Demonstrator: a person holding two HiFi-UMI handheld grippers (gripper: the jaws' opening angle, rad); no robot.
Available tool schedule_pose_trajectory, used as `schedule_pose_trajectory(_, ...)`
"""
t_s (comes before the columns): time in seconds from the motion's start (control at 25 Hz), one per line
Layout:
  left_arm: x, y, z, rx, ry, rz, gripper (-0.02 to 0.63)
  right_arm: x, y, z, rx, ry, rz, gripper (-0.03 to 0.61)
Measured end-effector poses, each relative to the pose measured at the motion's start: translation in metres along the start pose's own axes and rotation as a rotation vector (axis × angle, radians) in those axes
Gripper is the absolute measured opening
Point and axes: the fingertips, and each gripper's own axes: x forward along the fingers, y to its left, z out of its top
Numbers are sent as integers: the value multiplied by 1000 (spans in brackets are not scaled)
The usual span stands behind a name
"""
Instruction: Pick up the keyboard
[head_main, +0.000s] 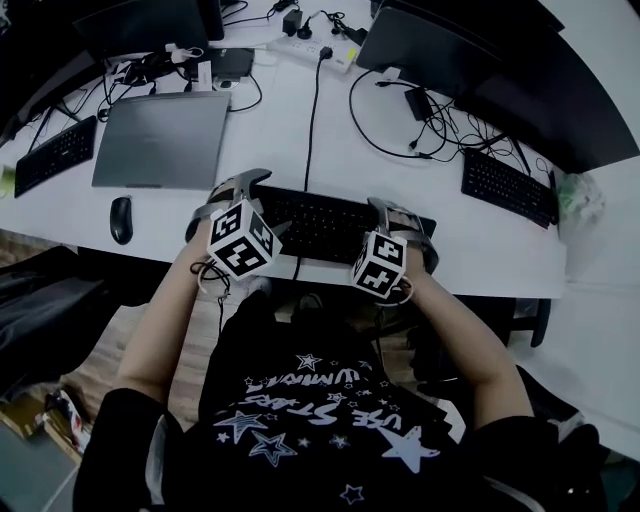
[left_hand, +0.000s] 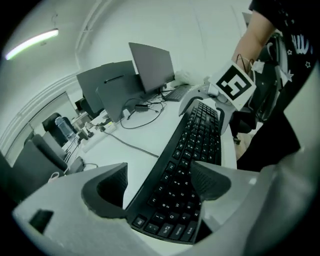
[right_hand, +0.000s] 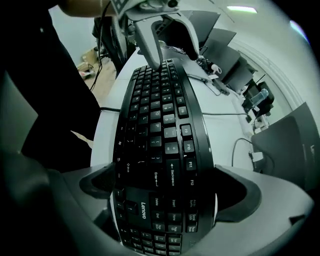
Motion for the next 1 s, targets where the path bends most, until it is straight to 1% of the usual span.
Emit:
schedule_pose_trajectory(0.12,3,-5,9,97,17,-65,402,-7,1,0,-15,1,-88,578)
schedule_pose_trajectory(0.2,5,-12,13,156,38,-129,402,-11,1,1,-19,3,-127,578)
schedule_pose_trajectory(0.32,10,-24,10,248,99,-233,402,-15,3,1,-23,16,-189,578)
schedule_pose_trajectory(0.44,18,-33,4,318,161,-302,402,-20,5,2,-31,18,-258,578)
schedule_pose_trajectory(0.72,21,-54,1,368,249,-455,400,-29,8,3,-50,18,-399,578)
schedule_pose_trajectory(0.84,22,-63,0,377,279,-508,400,-29,11,0,-55,23,-452,578)
schedule_pose_trajectory(0.92,22,-76,-1,388,296,-568,400,-32,12,1,-65,19,-491,578)
schedule_pose_trajectory(1.0,21,-92,-11,415,354,-623,397,-34,12,2,-81,16,-529,578)
